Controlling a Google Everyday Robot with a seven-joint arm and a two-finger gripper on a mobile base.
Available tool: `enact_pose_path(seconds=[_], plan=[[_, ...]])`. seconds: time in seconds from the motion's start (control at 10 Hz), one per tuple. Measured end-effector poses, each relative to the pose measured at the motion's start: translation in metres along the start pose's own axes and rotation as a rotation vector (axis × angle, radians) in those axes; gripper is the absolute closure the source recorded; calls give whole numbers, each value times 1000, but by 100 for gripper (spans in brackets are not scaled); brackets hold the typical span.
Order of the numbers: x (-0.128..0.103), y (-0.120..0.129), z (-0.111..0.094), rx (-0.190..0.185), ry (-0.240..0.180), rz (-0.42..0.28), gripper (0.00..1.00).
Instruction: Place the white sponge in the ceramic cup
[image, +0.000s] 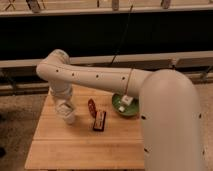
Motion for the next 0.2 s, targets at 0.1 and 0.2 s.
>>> enact_pose_path(seconds=[0.1,0.2], plan=[[-3,-1,1,-2,-4,-2,55],[-4,4,2,-8,-4,5,66]])
